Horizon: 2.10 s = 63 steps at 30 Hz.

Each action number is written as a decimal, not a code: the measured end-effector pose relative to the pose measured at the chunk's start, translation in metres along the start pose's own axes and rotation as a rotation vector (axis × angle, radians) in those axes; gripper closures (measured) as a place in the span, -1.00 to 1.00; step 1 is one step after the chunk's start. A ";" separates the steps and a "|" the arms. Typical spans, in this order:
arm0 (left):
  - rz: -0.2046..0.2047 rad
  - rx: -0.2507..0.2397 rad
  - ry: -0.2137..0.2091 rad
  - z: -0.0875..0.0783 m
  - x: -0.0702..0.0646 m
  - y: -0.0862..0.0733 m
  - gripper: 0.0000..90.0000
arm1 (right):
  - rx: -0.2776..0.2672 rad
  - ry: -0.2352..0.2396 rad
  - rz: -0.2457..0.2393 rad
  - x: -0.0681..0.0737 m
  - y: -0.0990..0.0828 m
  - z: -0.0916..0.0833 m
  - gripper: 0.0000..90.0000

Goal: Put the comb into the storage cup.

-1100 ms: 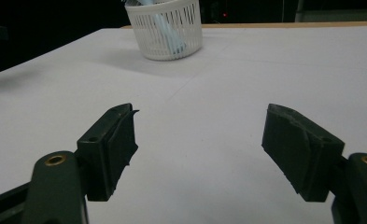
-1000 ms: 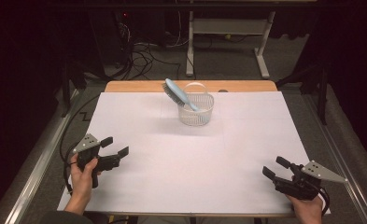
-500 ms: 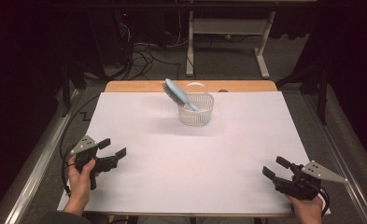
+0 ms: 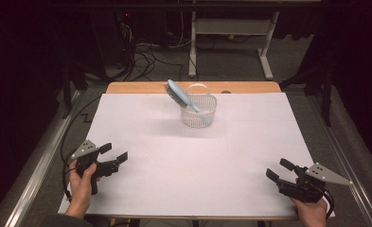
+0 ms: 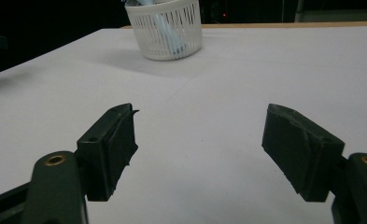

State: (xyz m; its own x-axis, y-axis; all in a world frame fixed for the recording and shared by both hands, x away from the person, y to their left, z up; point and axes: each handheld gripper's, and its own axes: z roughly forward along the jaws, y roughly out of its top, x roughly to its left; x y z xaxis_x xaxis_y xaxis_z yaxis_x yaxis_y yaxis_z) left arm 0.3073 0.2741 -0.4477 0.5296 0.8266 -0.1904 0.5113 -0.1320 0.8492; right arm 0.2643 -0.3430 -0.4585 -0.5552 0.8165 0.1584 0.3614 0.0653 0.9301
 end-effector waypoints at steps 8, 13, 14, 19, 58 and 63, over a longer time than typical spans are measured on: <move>-0.004 0.003 -0.003 0.000 -0.001 -0.003 -0.55 | 0.000 -0.001 0.001 0.000 0.000 0.000 -0.41; -0.006 0.005 -0.005 0.000 -0.002 -0.005 -0.55 | 0.000 0.002 0.002 0.000 0.000 0.000 -0.41; -0.006 0.004 -0.005 0.000 -0.002 -0.006 -0.55 | 0.000 0.002 0.001 0.000 0.000 0.000 -0.41; -0.006 0.005 -0.003 0.000 -0.002 -0.007 -0.55 | 0.000 0.001 0.002 0.000 0.000 0.000 -0.41; -0.024 0.032 -0.010 0.002 -0.003 -0.024 -0.59 | 0.001 0.005 0.001 0.001 0.000 0.000 -0.41; -0.023 0.043 -0.013 0.004 -0.004 -0.026 -0.59 | 0.000 0.006 0.001 0.001 0.000 0.000 -0.41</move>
State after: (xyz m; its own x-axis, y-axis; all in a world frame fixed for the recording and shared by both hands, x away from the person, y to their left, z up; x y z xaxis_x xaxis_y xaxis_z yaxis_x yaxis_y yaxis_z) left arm 0.2942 0.2723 -0.4710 0.5259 0.8227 -0.2157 0.5516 -0.1369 0.8228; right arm 0.2635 -0.3422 -0.4581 -0.5591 0.8133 0.1608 0.3620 0.0650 0.9299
